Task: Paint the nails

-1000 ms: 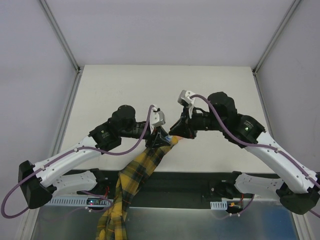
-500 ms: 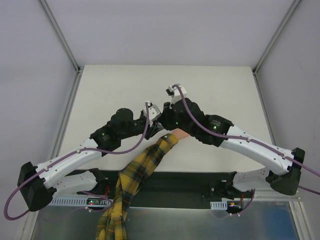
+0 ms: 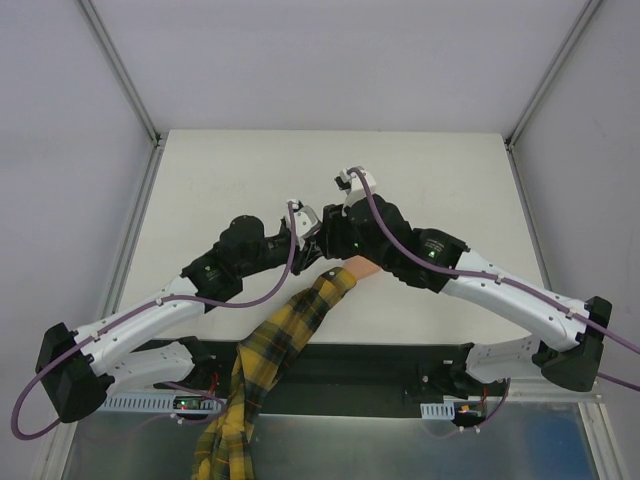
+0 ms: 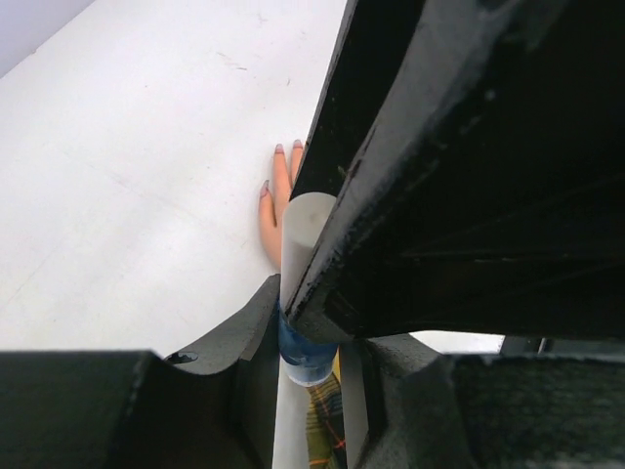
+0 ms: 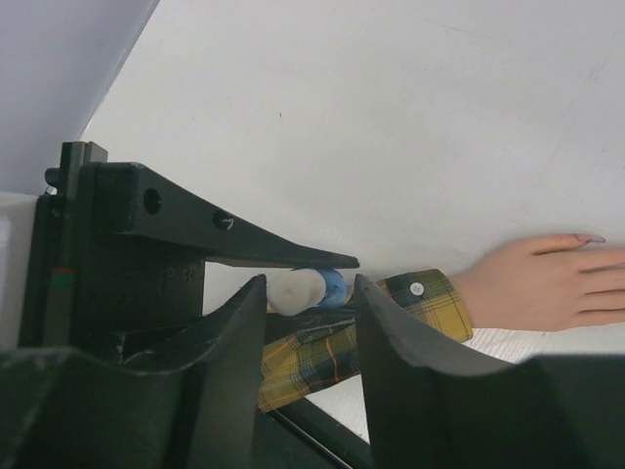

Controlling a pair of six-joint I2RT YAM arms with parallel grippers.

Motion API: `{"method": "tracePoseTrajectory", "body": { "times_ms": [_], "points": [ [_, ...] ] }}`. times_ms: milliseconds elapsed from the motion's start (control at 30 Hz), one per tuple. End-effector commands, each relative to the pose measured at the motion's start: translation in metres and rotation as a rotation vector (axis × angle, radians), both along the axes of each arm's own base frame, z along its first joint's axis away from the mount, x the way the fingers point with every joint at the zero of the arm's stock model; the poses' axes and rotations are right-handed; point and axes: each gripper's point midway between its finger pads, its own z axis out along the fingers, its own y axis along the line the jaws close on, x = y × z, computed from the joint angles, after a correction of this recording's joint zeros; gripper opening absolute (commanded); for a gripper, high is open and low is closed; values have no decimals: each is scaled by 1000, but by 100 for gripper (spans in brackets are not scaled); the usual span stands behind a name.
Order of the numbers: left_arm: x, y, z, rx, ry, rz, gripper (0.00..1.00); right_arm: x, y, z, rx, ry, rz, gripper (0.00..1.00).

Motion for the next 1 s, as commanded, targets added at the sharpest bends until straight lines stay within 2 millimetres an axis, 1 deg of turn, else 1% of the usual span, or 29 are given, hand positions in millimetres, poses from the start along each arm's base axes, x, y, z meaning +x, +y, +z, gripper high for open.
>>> {"method": "tracePoseTrajectory", "body": {
  "times_ms": [0, 33, 67, 100, 167, 200, 267, 300, 333, 367, 400, 433, 467, 500, 533, 567, 600, 633, 667, 700, 733, 767, 833, 867, 900, 933, 967],
  "points": [
    [-4, -12, 46, -119, -90, -78, 0, -19, -14, 21, 0, 2, 64, 50],
    [-8, -14, 44, -115, -75, -104, 0, -22, -17, 24, 0, 1, 77, 52],
    [-15, -18, 47, -122, -68, -151, 0, -26, -22, 30, 0, -16, 97, 56],
    [-20, -21, 45, -118, -53, -183, 0, -31, -27, 31, -13, -15, 113, 57],
    [-29, -25, 47, -118, -31, -241, 0, -43, -30, 35, -10, -16, 191, 63],
    [-41, -30, 46, -121, -10, -311, 0, -51, -38, 41, -14, -41, 234, 65],
    [-51, -32, 50, -129, 17, -371, 0, -64, -44, 43, -8, -47, 300, 69],
    [-62, -34, 52, -139, 36, -440, 0, -70, -53, 50, -1, -82, 330, 70],
    [-69, -35, 53, -148, 59, -476, 0, -73, -59, 44, -7, -75, 339, 70],
    [-72, -34, 59, -160, 66, -506, 0, -75, -64, 42, -3, -74, 340, 71],
    [-83, -34, 60, -168, 88, -578, 0, -77, -70, 40, -10, -87, 352, 71],
    [-87, -33, 62, -174, 106, -604, 0, -83, -79, 40, 17, -87, 370, 71],
    [-89, -33, 67, -181, 101, -630, 0, -85, -82, 38, 28, -88, 380, 72],
    [-90, -31, 69, -194, 125, -649, 0, -88, -82, 41, 54, -105, 396, 72],
    [-98, -29, 72, -207, 151, -694, 0, -96, -86, 45, 84, -135, 442, 73],
    [-101, -28, 75, -218, 161, -714, 0, -96, -85, 23, 66, -113, 448, 75],
    [-99, -27, 82, -241, 137, -729, 0, -92, -81, 26, 104, -129, 429, 76],
    [-103, -24, 84, -254, 169, -753, 0, -85, -81, 20, 136, -86, 365, 76],
    [-104, -23, 85, -261, 178, -763, 0, -82, -78, 8, 151, -44, 341, 75],
    [-104, -22, 87, -270, 176, -769, 0, -78, -73, 12, 192, -44, 323, 73],
    [-102, -21, 90, -281, 180, -768, 0, -74, -71, 9, 201, -29, 290, 68],
    [-102, -20, 90, -283, 181, -771, 0, -71, -68, 7, 223, 1, 263, 56],
    [-102, -19, 93, -290, 174, -764, 0, -62, -66, -4, 231, 21, 206, 45],
    [-99, -20, 93, -294, 171, -743, 0, -58, -63, -5, 257, 29, 182, 35],
    [-99, -19, 95, -298, 163, -736, 0, -56, -60, -20, 259, 49, 167, 32],
    [-97, -19, 98, -308, 153, -730, 0, -55, -57, -26, 277, 58, 162, 29],
    [-97, -19, 98, -312, 157, -720, 0, -52, -48, -13, 359, 19, 176, 23]
  ]
}}
